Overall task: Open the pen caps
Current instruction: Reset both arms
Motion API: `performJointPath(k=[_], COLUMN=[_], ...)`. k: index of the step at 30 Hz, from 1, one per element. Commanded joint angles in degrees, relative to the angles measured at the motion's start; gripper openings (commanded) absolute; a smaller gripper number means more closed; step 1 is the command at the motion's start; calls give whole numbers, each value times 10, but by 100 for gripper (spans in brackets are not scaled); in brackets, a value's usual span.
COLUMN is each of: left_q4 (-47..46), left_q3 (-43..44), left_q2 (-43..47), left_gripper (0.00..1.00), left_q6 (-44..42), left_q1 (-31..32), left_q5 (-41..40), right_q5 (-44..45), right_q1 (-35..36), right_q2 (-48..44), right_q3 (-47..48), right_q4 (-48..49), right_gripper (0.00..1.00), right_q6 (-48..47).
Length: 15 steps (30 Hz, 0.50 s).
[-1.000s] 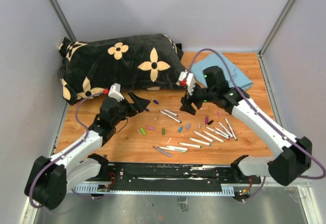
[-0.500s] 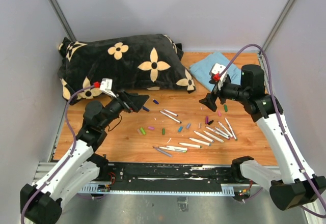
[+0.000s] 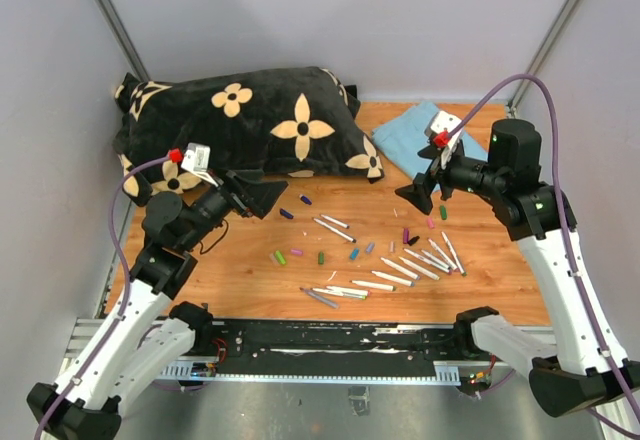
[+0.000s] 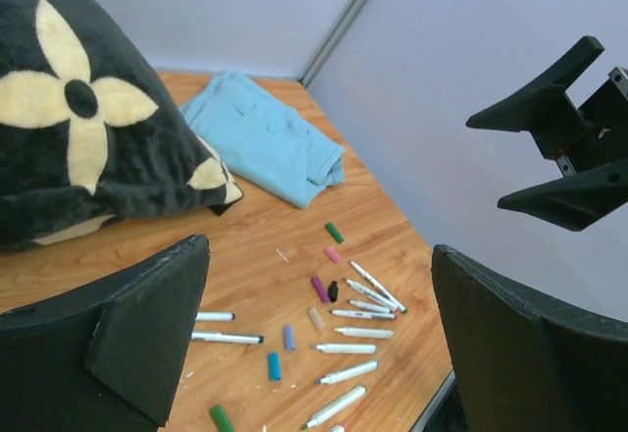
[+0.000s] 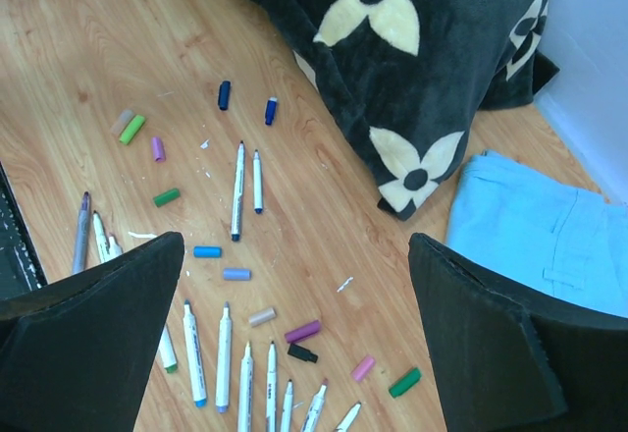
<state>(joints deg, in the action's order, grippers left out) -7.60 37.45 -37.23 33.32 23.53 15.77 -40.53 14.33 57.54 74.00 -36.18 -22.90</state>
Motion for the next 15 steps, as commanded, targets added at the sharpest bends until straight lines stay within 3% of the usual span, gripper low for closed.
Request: performJointPath(k=[1, 15], left_q4=[45, 93], left_q3=[33, 68], left_q2=[7, 13], left_gripper=[99, 99], left_q6=[-37, -76], left_q1=[-2, -2], left_q5=[13, 10], right_q5=[-1, 63], right_q1=[-9, -9], right_q2=[-11, -28], right_q3=[13, 42], right_q4=[-15, -24], right_gripper=[98, 98], right_q6=[26, 105])
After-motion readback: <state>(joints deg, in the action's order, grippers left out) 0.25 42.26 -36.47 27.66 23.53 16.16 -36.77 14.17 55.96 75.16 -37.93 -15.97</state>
